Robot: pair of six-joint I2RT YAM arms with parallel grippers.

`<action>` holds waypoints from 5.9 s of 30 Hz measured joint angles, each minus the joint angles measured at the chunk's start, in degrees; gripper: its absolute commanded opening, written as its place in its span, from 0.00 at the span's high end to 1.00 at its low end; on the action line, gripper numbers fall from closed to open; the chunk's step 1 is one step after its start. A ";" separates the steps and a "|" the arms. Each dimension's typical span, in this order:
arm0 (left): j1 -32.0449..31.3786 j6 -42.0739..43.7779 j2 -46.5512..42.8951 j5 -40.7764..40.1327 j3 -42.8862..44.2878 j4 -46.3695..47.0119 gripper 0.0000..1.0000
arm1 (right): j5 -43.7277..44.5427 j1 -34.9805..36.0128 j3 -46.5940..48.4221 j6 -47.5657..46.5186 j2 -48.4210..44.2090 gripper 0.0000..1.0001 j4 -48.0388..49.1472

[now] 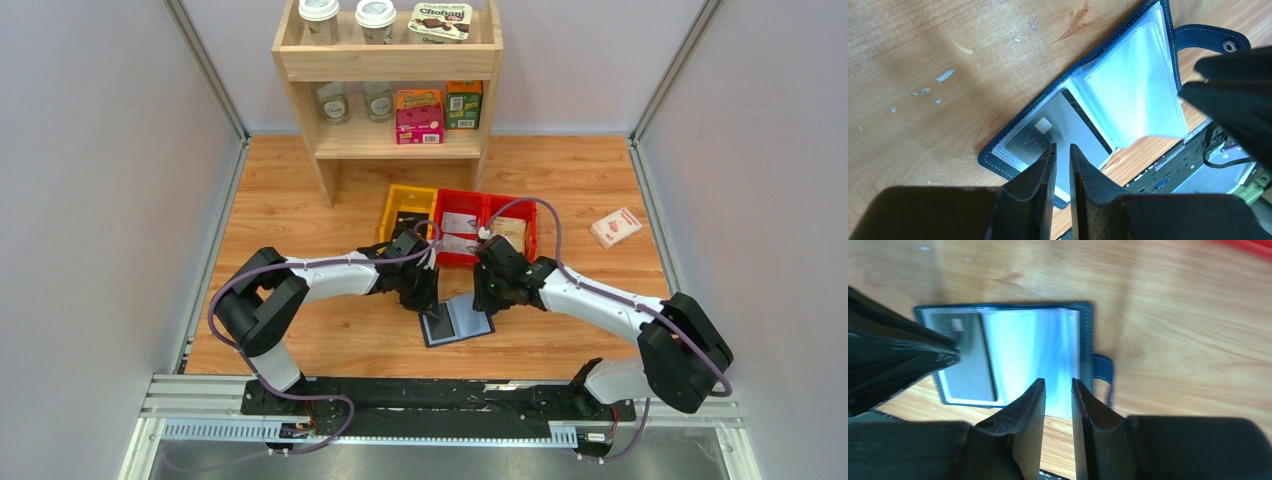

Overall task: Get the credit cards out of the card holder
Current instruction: Remove the credit card from the card holder, then place the credit card in the storage box.

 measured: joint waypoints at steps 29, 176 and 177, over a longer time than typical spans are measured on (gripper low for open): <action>-0.02 1.22 -7.54 -5.40 0.20 -4.35 0.82 | -21.18 -2.36 -9.92 9.11 1.14 0.59 26.80; 2.84 20.85 -35.98 18.78 4.26 -2.84 0.44 | -59.54 -13.16 1.95 -22.08 -23.26 0.94 10.80; 2.84 20.85 -35.45 19.89 4.26 -2.75 0.45 | -59.93 -12.98 1.97 -22.23 -23.26 0.94 10.80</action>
